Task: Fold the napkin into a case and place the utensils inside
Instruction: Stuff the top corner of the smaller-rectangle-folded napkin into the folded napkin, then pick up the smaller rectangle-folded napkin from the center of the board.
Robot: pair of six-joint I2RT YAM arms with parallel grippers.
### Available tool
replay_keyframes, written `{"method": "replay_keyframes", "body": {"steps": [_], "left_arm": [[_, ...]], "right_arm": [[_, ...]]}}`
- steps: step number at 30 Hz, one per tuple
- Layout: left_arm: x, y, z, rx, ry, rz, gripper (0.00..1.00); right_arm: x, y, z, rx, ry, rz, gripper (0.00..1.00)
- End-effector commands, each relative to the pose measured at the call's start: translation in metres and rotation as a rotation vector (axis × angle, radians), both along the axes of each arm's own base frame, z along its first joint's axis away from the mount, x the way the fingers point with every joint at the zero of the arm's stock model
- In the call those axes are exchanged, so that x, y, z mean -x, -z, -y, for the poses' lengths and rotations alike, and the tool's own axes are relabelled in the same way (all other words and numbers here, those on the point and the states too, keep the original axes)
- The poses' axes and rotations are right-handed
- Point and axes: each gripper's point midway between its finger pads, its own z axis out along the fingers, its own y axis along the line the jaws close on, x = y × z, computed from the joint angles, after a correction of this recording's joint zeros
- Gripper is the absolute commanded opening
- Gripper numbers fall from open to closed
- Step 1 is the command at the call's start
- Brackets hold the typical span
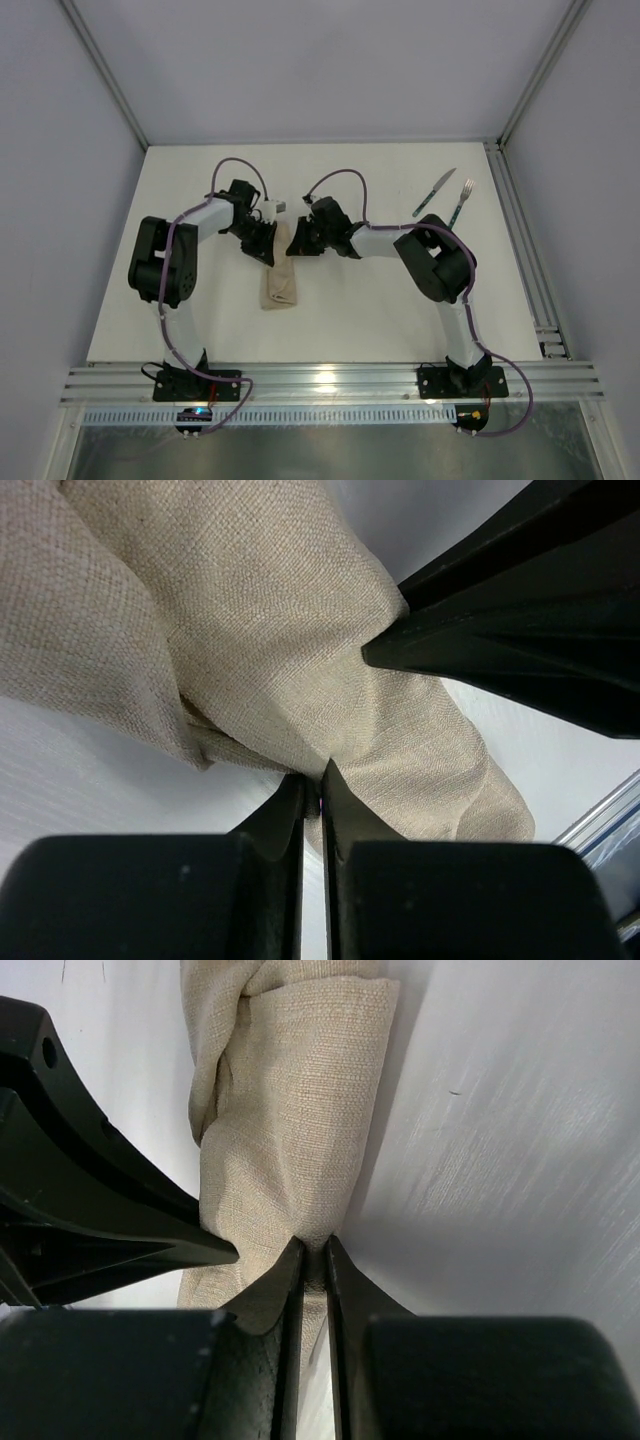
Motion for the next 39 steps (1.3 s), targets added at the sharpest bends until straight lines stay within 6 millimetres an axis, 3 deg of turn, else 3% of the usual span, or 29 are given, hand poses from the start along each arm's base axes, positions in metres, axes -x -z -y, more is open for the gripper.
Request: {"method": "replay_keyframes", "body": {"steps": [1, 2, 9, 13, 17, 28, 35, 36, 39], "left_arm": [[0.006, 0.01, -0.003, -0.007, 0.011, -0.038, 0.0], [0.005, 0.011, -0.005, -0.004, 0.005, -0.039, 0.0], [0.01, 0.015, -0.012, 0.048, 0.0, -0.074, 0.07], [0.012, 0.021, -0.011, 0.056, 0.007, -0.092, 0.0], [0.013, 0.023, -0.01, 0.062, 0.007, -0.102, 0.0], [0.006, 0.024, -0.016, 0.064, -0.006, -0.085, 0.0], [0.004, 0.028, -0.021, 0.048, -0.013, -0.086, 0.0], [0.005, 0.028, -0.022, 0.048, -0.014, -0.087, 0.0], [0.003, 0.027, -0.024, 0.049, -0.022, -0.082, 0.0]], "right_arm": [[-0.006, -0.022, -0.007, -0.036, -0.015, 0.062, 0.17], [-0.004, -0.02, -0.004, -0.035, -0.019, 0.058, 0.26], [-0.006, -0.022, 0.01, -0.095, -0.052, 0.049, 0.47], [-0.004, -0.013, 0.002, -0.129, -0.082, 0.002, 0.48], [0.002, 0.004, 0.0, -0.15, -0.079, -0.074, 0.48], [0.007, 0.021, -0.01, -0.207, -0.124, -0.179, 0.48], [0.008, 0.023, -0.011, -0.237, -0.118, -0.207, 0.4], [0.008, 0.023, -0.011, -0.235, -0.116, -0.206, 0.3], [0.007, 0.023, -0.012, -0.24, -0.123, -0.21, 0.15]]}}
